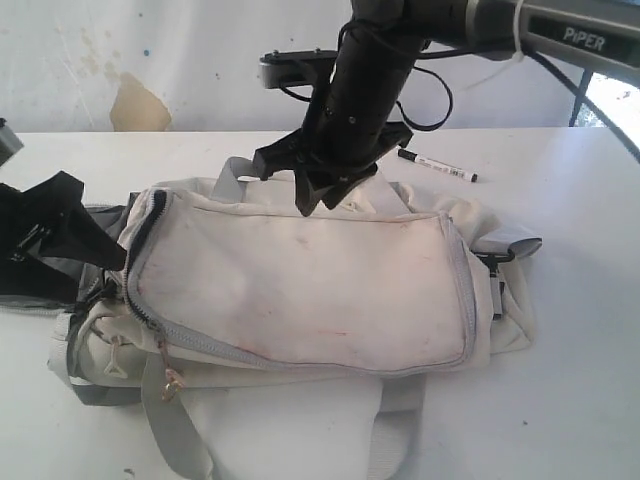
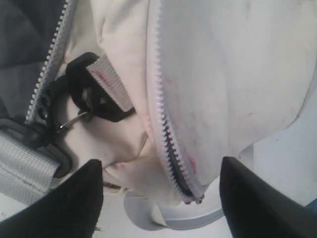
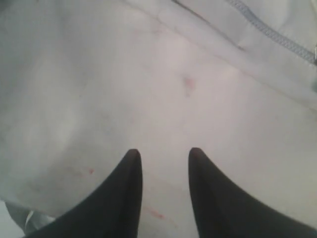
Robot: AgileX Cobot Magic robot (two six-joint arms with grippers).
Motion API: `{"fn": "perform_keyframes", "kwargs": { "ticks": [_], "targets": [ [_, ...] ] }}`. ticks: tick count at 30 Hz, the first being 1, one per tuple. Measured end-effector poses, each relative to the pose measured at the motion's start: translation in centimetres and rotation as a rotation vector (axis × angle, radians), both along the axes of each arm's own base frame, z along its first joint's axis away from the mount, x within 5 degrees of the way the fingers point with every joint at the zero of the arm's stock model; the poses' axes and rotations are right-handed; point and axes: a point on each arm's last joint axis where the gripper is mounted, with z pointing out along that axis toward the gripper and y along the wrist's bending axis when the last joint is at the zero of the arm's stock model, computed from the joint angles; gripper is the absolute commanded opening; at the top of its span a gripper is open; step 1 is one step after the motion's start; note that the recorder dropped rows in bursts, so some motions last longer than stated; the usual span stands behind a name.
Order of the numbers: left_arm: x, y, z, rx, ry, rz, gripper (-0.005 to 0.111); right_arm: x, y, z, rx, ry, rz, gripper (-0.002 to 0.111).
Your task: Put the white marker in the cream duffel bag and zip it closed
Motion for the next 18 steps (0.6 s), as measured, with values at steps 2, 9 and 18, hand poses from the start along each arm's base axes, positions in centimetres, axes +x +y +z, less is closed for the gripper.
{"fn": "perform_keyframes", "kwargs": {
  "ticks": [2, 9, 18],
  "targets": [
    [0.3, -0.1, -0.3, -0.014, 0.009, 0.018, 0.072, -1.3, 0.1, 0.3, -0.004, 0.004, 0.018, 0.030],
    [1.5, -0.4, -1.6, -0.082, 0.039, 0.065, 0.072, -6.4, 0.6, 1.5, 0.030, -0.057, 0.092, 0.030],
    [2.6, -0.6, -3.1, -0.134, 0.066, 0.119, 0.062, -12.7, 0.3, 2.1, 0.119, -0.174, 0.164, 0.030]
  ]
}}
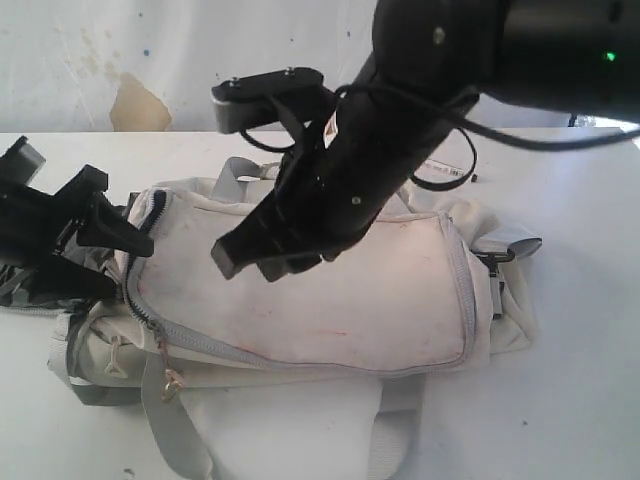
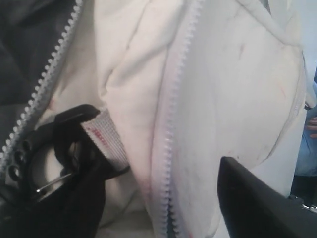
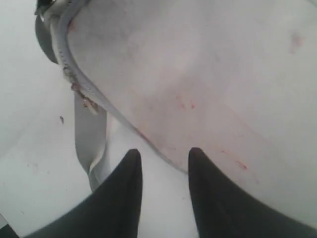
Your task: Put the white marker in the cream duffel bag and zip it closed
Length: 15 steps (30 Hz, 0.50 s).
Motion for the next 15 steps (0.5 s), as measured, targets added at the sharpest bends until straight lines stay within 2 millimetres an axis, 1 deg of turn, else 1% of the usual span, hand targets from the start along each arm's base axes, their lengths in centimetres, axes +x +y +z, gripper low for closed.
{"fn": "perform_keyframes", "kwargs": {
  "ticks": [3, 6, 9, 12, 15],
  "targets": [
    [0.2, 0.1, -0.5, 0.005, 0.012, 0.007, 0.054, -1.9, 0.3, -0.7, 0.046, -0.051, 0.028, 0.030],
    [0.3, 0.1, -1.0, 0.005, 0.027, 0.009, 0.054, -3.5, 1.0, -1.5, 0.103, -0.107, 0.056, 0.030],
    [0.4, 0.1, -1.3, 0.003, 0.036, 0.012, 0.058, -5.0, 1.9, -3.0, 0.129, -0.132, 0.091, 0.030],
    [0.6, -0.1, -1.1, -0.018, 0.036, 0.015, 0.063, -5.6, 2.7, -4.4, 0.154, -0.145, 0.096, 0.030],
    [0.8, -0.3, -0.7, -0.048, 0.023, -0.005, 0.064, -5.4, 3.5, -5.1, 0.220, -0.099, 0.014, 0.031]
  ]
}}
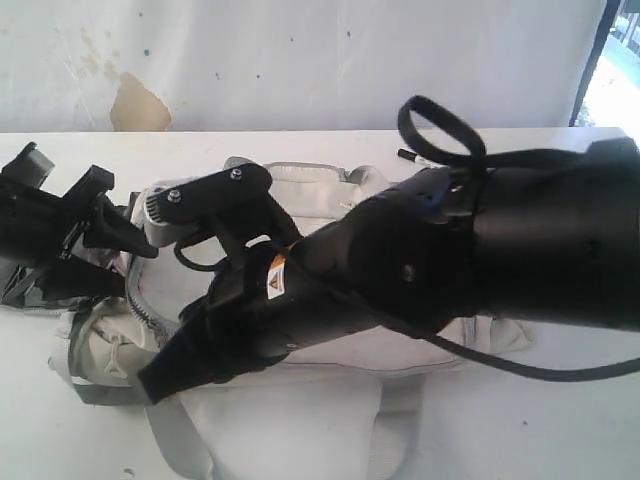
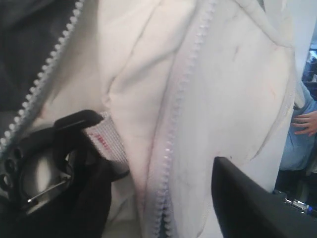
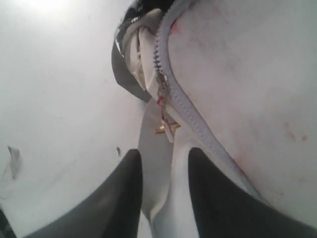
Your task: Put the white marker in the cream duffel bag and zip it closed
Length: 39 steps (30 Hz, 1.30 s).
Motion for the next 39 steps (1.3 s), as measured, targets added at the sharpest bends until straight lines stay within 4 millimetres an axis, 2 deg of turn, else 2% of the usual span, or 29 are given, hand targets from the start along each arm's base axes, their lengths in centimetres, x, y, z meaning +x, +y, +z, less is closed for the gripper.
{"fn": "perform_keyframes", "kwargs": {
  "ticks": [7, 13, 18, 39],
  "targets": [
    [0.1, -0.3, 0.2, -0.016, -0.021, -0.011, 0.064, 0.3, 1.0, -1.1, 0.082, 0.100, -0.105, 0.047],
    [0.1, -0.3, 0.2, -0.018, -0.023, -0.010, 0.064, -0.7, 2.2, -2.1, 0.124, 0.196, -0.146, 0.047],
    [0.1, -0.3, 0.2, -0.018, -0.023, -0.010, 0.064, -1.4, 3.1, -3.0, 0.123, 0.210, -0.141, 0.048],
    [0.1, -0.4, 0.3, -0.022, -0.023, -0.012, 0.064, 0.7, 4.7, -7.9, 0.133, 0.124, -0.234, 0.048]
  ]
}}
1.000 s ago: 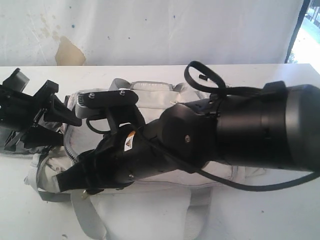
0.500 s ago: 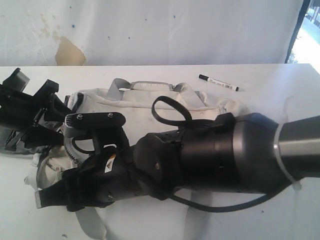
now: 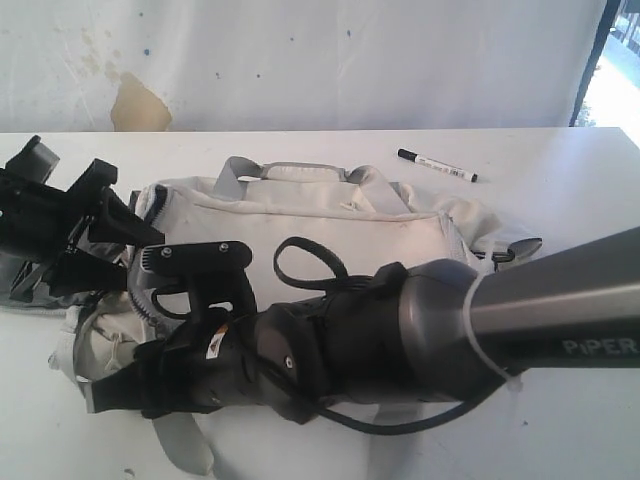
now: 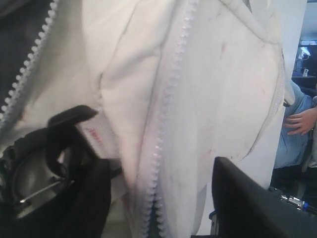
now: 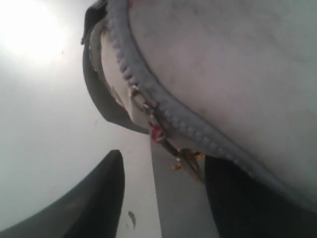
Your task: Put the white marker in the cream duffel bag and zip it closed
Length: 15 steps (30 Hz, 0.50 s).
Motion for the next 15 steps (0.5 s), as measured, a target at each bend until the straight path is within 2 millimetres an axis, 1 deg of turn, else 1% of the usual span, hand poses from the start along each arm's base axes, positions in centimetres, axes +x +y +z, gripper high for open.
{"fn": "perform_keyframes", "kwargs": {
  "ticks": [5, 11, 13, 15],
  "targets": [
    [0.0, 0.0, 0.0, -0.004, -0.002, -0.003, 0.064, 0.5, 0.2, -0.2, 0.023, -0.040, -0.025, 0.047],
    [0.0, 0.0, 0.0, -0.004, -0.003, -0.004, 0.064, 0.5, 0.4, -1.4, 0.004, -0.046, -0.025, 0.047],
    [0.0, 0.0, 0.0, -0.004, -0.003, -0.004, 0.064, 0.6, 0.4, -1.5, 0.006, -0.052, -0.028, 0.047],
    [0.0, -0.1, 0.0, -0.005, -0.003, -0.003, 0.064, 0.7, 0.5, -1.5, 0.010, -0.060, -0.031, 0.044]
  ]
}}
